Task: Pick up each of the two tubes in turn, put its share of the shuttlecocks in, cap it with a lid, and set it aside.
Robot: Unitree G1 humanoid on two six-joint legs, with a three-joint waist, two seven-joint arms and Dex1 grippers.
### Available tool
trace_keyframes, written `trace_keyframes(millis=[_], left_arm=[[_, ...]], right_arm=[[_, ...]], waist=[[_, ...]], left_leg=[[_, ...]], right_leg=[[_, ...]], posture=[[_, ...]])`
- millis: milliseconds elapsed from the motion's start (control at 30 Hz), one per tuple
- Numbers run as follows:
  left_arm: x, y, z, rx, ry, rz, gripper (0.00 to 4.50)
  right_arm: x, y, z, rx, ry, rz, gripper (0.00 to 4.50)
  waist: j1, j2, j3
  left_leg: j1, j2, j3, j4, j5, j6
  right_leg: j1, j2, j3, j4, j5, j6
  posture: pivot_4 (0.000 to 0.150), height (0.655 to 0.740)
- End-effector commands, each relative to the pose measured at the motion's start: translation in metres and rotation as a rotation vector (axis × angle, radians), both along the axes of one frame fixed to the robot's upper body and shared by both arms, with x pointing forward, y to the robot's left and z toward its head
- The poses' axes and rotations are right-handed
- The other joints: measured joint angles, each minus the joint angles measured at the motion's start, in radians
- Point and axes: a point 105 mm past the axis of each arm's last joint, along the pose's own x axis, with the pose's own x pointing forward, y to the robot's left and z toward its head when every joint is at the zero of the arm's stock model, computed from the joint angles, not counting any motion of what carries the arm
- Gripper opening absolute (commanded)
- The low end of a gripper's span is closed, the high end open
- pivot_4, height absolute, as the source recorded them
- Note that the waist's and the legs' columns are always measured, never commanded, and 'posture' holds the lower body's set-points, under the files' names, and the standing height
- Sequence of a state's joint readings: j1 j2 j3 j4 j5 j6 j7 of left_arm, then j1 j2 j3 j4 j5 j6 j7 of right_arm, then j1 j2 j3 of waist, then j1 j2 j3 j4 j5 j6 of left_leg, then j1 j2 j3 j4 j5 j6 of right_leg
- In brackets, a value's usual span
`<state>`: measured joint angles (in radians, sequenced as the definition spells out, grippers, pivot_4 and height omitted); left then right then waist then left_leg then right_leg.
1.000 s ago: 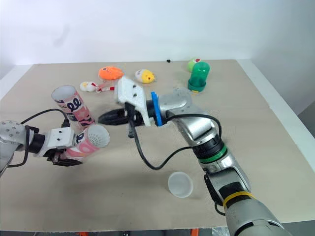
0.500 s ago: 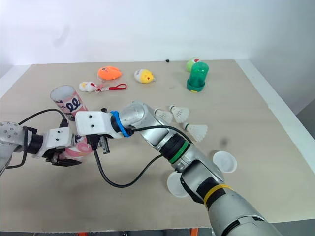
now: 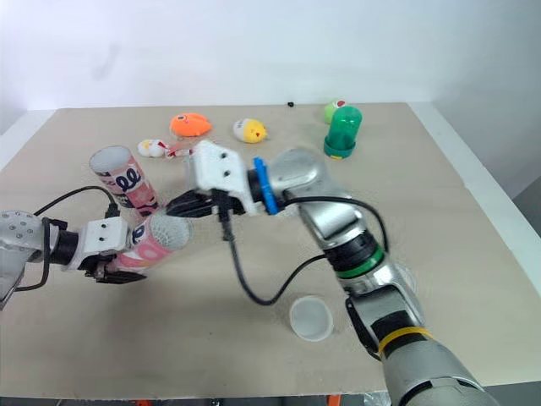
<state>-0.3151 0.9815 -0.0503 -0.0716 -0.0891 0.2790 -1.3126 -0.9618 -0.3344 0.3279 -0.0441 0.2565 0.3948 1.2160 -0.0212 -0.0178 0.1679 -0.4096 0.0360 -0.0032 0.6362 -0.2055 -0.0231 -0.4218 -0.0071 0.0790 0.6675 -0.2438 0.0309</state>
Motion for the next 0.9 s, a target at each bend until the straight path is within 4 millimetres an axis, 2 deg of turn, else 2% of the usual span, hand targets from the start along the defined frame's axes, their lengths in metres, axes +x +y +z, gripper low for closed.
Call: trace_keyframes(millis=[33, 100, 200, 300, 333, 367, 400, 467, 500, 533, 567, 600, 767, 900], left_arm=[[0.005, -0.033, 0.037, -0.186, -0.133, -0.065, 3.41], [0.007, -0.049, 0.047, -0.305, -0.183, -0.069, 3.41], [0.008, -0.066, 0.048, -0.410, -0.214, -0.062, 3.41], [0.005, -0.100, 0.036, -0.611, -0.207, -0.053, 3.41], [0.006, -0.108, 0.033, -0.674, -0.210, -0.038, 3.41], [0.008, -0.115, 0.027, -0.713, -0.217, -0.023, 3.41], [0.009, -0.121, 0.021, -0.743, -0.220, -0.006, 3.41], [0.014, -0.130, -0.002, -0.780, -0.226, 0.047, 3.41], [0.015, -0.133, -0.008, -0.792, -0.227, 0.063, 3.41], [0.016, -0.135, -0.016, -0.806, -0.223, 0.084, 3.41], [0.016, -0.138, -0.024, -0.817, -0.211, 0.098, 3.41], [0.016, -0.140, -0.032, -0.817, -0.203, 0.107, 3.41], [0.006, -0.150, -0.067, -0.790, -0.136, 0.105, 3.41], [0.003, -0.148, -0.078, -0.791, -0.109, 0.129, 3.41]], right_arm=[[-0.010, -0.038, 0.019, 0.075, 0.067, -0.034, 0.08], [-0.017, -0.066, 0.006, 0.017, 0.139, -0.075, 0.08], [-0.026, -0.092, -0.013, -0.079, 0.206, -0.132, 0.08], [-0.040, -0.115, -0.035, -0.174, 0.286, -0.174, 0.99], [-0.044, -0.120, -0.042, -0.205, 0.298, -0.184, 1.46], [-0.046, -0.125, -0.048, -0.234, 0.300, -0.199, 1.66], [-0.047, -0.130, -0.054, -0.268, 0.300, -0.211, 2.30], [-0.049, -0.141, -0.066, -0.326, 0.309, -0.238, 2.62], [-0.050, -0.144, -0.068, -0.339, 0.313, -0.243, 2.90], [-0.051, -0.147, -0.073, -0.351, 0.315, -0.249, 3.42], [-0.051, -0.149, -0.077, -0.365, 0.317, -0.255, 3.62], [-0.052, -0.150, -0.083, -0.378, 0.318, -0.258, 4.35], [-0.047, -0.154, -0.110, -0.427, 0.268, -0.299, 4.43], [-0.042, -0.154, -0.121, -0.425, 0.262, -0.320, 4.43]], waist=[[0.000, -0.003, 0.002], [0.001, -0.007, 0.004], [-0.001, -0.008, 0.005], [-0.009, -0.007, 0.005], [-0.010, -0.007, 0.005], [-0.011, -0.008, 0.005], [-0.011, -0.008, 0.005], [-0.009, -0.008, 0.005], [-0.004, -0.008, 0.005], [-0.004, -0.008, 0.005], [-0.005, -0.009, 0.006], [-0.005, -0.009, 0.006], [-0.002, -0.010, 0.006], [-0.002, -0.007, 0.004]], left_leg=[[-0.002, 0.000, -0.001, 0.000, 0.000, 0.000], [-0.005, 0.000, -0.003, 0.001, 0.000, 0.000], [-0.011, 0.000, -0.005, 0.002, -0.001, 0.000], [-0.011, -0.001, -0.005, 0.003, -0.006, 0.006], [-0.011, -0.001, -0.005, 0.003, -0.006, 0.006], [-0.011, -0.002, -0.005, 0.002, -0.006, 0.006], [-0.011, -0.001, -0.006, 0.003, -0.006, 0.006], [-0.011, -0.002, -0.007, 0.004, -0.006, 0.006], [-0.011, -0.002, -0.007, 0.004, -0.006, 0.006], [-0.008, -0.003, -0.006, 0.005, -0.006, 0.006], [-0.008, -0.003, -0.006, 0.005, -0.006, 0.006], [-0.007, -0.003, -0.005, 0.006, -0.005, 0.006], [0.000, -0.004, -0.005, 0.007, -0.004, 0.006], [0.007, -0.005, -0.003, 0.007, -0.004, 0.006]], right_leg=[[-0.001, 0.000, -0.001, 0.000, 0.000, 0.000], [-0.003, 0.000, -0.002, 0.000, 0.001, 0.003], [-0.004, 0.000, -0.004, -0.003, 0.002, 0.005], [-0.005, 0.000, -0.003, -0.002, 0.001, 0.001], [-0.005, 0.000, -0.003, -0.002, 0.001, 0.001], [-0.005, 0.000, -0.003, -0.002, 0.001, 0.001], [-0.005, 0.001, -0.003, -0.002, 0.001, 0.001], [-0.004, 0.001, -0.004, -0.002, 0.001, 0.002], [-0.003, 0.000, -0.004, -0.003, 0.001, 0.003], [0.000, -0.001, -0.004, -0.003, 0.000, 0.007], [0.000, -0.001, -0.003, -0.003, 0.000, 0.008], [0.000, -0.001, -0.002, -0.003, 0.002, 0.008], [0.007, -0.001, -0.002, -0.003, 0.002, 0.005], [0.013, -0.003, 0.000, -0.004, 0.001, 0.005]], posture=[[0.150, 0.7400], [0.150, 0.7400], [0.150, 0.7400], [0.150, 0.7400], [0.150, 0.7400], [0.150, 0.7400], [0.150, 0.7400], [0.150, 0.7400], [0.150, 0.7400], [0.150, 0.7400], [0.150, 0.7400], [0.150, 0.7400], [0.150, 0.7400], [0.150, 0.7400]])
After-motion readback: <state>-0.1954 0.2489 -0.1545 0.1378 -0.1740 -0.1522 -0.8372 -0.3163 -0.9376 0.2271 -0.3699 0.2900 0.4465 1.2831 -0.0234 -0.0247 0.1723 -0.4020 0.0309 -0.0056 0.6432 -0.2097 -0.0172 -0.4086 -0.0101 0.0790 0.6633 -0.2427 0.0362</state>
